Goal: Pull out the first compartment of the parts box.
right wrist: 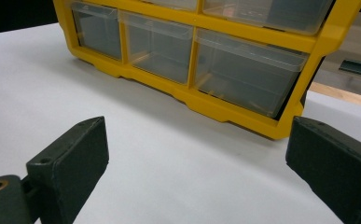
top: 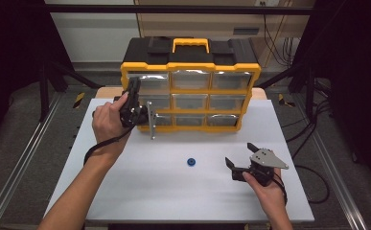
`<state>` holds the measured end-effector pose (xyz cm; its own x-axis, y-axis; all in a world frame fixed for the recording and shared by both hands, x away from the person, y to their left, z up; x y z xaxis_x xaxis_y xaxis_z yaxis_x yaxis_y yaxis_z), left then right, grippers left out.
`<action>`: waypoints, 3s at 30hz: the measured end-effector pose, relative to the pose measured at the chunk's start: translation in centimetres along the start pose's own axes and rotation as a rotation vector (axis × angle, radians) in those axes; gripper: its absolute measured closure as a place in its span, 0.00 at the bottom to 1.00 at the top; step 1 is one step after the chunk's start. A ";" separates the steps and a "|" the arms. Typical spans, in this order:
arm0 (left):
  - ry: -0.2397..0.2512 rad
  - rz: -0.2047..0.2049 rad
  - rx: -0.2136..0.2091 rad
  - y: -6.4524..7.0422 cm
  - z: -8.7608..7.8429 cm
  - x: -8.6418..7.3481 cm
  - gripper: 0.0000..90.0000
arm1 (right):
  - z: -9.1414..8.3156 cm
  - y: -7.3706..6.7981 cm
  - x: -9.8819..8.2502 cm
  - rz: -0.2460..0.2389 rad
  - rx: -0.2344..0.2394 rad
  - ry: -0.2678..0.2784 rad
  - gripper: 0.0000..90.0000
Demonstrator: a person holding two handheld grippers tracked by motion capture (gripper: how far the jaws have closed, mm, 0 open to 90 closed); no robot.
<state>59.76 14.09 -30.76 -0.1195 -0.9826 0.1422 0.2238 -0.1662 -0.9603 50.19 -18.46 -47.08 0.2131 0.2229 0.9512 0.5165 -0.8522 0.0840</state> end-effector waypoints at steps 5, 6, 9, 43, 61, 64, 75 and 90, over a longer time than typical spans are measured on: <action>0.004 0.003 0.006 0.1 -0.3 -0.1 0.90 | 0.0 0.0 0.0 0.007 0.001 -0.002 0.07; 0.003 0.000 0.007 0.0 -0.4 -0.1 0.90 | 0.0 0.0 0.0 0.002 0.001 0.000 0.07; 0.005 0.003 0.010 -0.1 -0.5 -0.1 0.90 | 0.0 0.0 0.0 0.004 0.001 0.001 0.07; 0.016 0.005 0.010 -0.3 -1.9 -0.2 0.90 | 0.2 -0.1 -0.1 0.000 0.004 -0.006 0.07; 0.017 -0.005 0.008 -0.6 -2.7 0.0 0.90 | 0.0 -0.1 0.0 0.000 0.002 -0.001 0.07; 0.016 0.000 0.003 -0.7 -2.9 0.0 0.90 | 0.0 -0.1 0.0 0.001 0.003 0.000 0.07; 0.012 0.007 -0.005 -0.7 -3.4 0.2 0.89 | 0.0 -0.1 0.1 0.001 0.003 -0.001 0.07; 0.023 0.007 0.008 -1.1 -4.3 0.3 0.90 | 0.0 -0.1 0.0 -0.004 0.005 -0.001 0.07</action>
<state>55.34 14.34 -30.71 -0.1402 -0.9816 0.1297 0.2323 -0.1600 -0.9594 50.16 -18.31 -47.06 0.2121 0.2267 0.9506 0.5218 -0.8487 0.0860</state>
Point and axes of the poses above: each handheld gripper's, and its own axes: z roughly forward along the jaws, x roughly out of its top, y roughly to its right, the point moved 8 cm from there along z, roughly forward along the jaws
